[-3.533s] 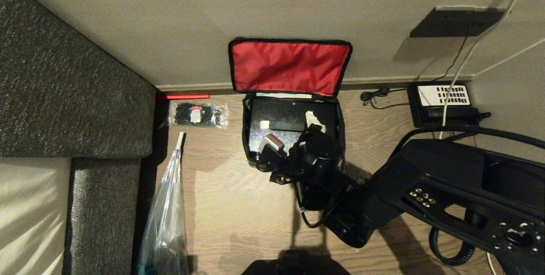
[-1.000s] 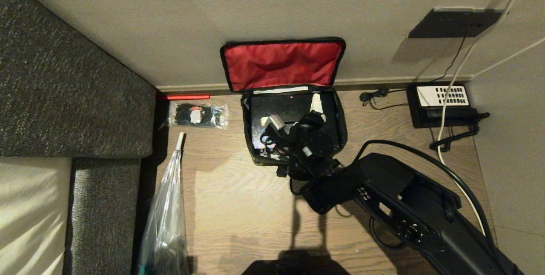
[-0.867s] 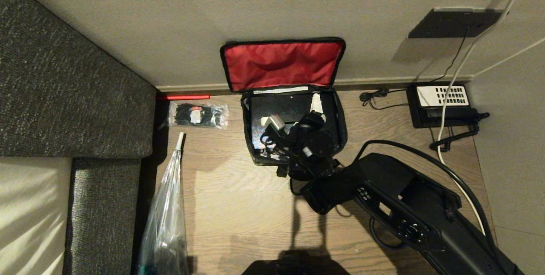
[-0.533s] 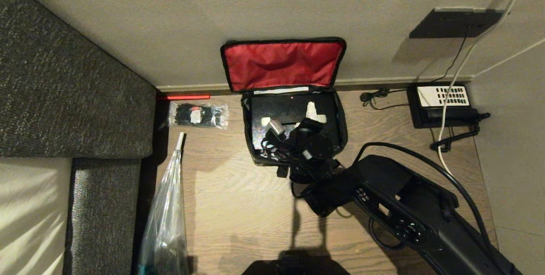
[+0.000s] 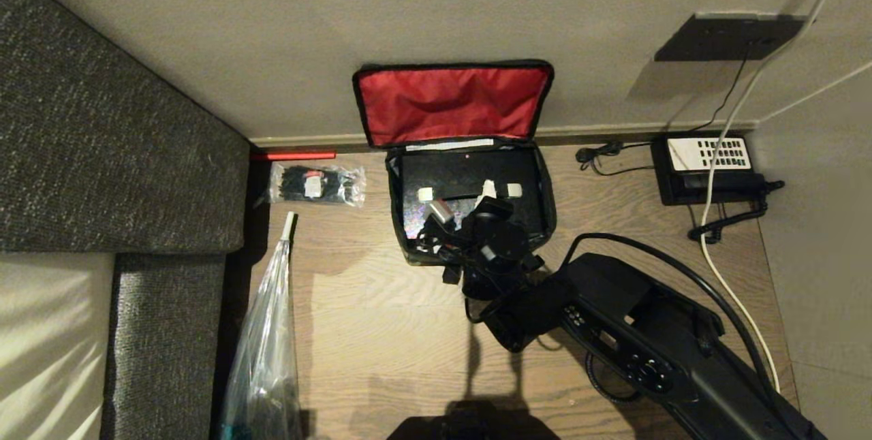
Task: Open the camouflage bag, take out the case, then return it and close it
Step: Grip the handle
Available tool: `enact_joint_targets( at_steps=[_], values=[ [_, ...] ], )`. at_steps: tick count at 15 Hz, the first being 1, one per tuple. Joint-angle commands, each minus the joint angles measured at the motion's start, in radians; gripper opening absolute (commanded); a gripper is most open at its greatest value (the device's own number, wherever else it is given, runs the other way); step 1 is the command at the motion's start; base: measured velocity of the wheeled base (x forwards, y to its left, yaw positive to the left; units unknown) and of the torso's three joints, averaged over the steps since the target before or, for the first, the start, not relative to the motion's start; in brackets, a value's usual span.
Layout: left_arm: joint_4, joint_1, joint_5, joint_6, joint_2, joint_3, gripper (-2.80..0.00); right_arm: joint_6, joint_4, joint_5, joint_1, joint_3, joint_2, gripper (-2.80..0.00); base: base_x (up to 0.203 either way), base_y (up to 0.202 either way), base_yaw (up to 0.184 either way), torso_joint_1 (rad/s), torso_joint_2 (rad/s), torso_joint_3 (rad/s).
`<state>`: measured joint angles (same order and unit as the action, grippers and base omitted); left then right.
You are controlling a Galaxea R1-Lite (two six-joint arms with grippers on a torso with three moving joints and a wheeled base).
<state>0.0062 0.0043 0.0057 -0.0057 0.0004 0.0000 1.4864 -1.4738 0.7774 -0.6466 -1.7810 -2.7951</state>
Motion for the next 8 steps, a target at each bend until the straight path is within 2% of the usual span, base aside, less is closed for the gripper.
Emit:
enact_joint_targets(
  at_steps=[1, 8],
  values=[
    [0.000, 0.000, 0.002, 0.000, -0.002, 0.003, -2.80, 0.005, -0.013, 0.000, -0.001, -0.003, -0.003, -2.80, 0.000, 0.000, 0.000, 0.000, 0.00, 0.000],
    [0.000, 0.000, 0.000, 0.000, -0.002, 0.003, -2.80, -0.012, -0.016, 0.005, -0.030, 0.014, 0.014, -2.80, 0.000, 0.000, 0.000, 0.000, 0.00, 0.000]
  ],
)
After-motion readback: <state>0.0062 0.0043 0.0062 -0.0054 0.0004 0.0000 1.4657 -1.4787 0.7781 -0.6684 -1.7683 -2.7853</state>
